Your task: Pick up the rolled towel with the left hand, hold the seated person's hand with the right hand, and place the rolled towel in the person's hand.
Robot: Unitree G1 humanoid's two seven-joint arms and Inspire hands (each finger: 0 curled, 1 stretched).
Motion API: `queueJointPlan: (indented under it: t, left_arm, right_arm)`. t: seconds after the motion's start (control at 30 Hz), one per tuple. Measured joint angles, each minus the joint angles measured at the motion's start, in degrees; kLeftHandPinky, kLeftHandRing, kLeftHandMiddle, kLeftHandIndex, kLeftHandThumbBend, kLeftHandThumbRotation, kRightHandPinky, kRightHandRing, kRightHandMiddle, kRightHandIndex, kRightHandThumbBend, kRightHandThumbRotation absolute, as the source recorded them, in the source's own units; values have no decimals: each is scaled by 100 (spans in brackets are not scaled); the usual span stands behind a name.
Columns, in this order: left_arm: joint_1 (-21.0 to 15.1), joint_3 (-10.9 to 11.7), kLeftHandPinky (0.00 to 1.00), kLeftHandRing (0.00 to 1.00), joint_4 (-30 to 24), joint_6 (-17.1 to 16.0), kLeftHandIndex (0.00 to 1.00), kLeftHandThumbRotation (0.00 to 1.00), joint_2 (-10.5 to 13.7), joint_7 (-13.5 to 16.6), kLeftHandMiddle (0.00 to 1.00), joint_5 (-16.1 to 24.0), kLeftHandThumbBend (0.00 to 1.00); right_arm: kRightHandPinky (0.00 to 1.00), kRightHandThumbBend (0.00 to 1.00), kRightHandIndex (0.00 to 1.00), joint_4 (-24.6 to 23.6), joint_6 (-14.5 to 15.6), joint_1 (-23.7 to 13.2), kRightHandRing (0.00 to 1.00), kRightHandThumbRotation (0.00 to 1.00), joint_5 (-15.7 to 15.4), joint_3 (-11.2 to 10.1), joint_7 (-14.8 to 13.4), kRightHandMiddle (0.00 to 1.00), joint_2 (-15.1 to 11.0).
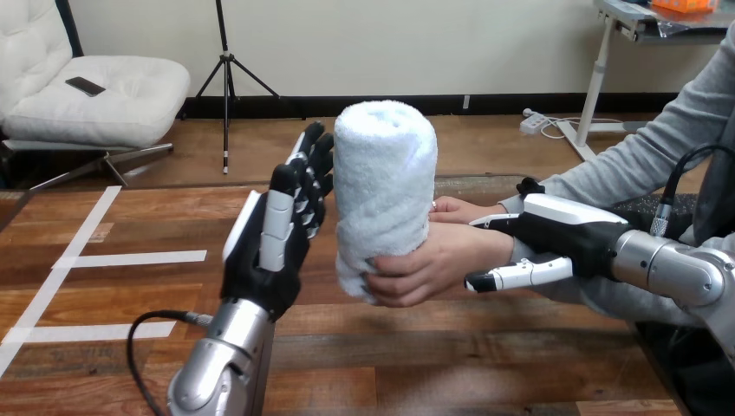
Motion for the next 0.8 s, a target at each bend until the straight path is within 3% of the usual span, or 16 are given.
queueJointPlan:
  t: [0.17, 0.47, 0.8]
  left_arm:
    - [66, 29, 100, 100, -29, -1, 100, 98, 62, -21, 100, -37, 100]
    - [312, 50, 100, 100, -233, 6, 100, 100, 110, -162, 100, -285, 100]
    - [763, 46, 100, 100, -787, 123, 100, 100, 143, -128, 100, -343, 100]
  right_arm:
    - [82, 100, 89, -91, 73, 46, 84, 84, 174, -60, 39, 86, 1]
    - [77, 100, 88, -328, 195, 270, 84, 82, 646, -350, 119, 87, 6]
    - [76, 100, 90, -758, 285, 687, 86, 94, 1148, -723, 117, 89, 10]
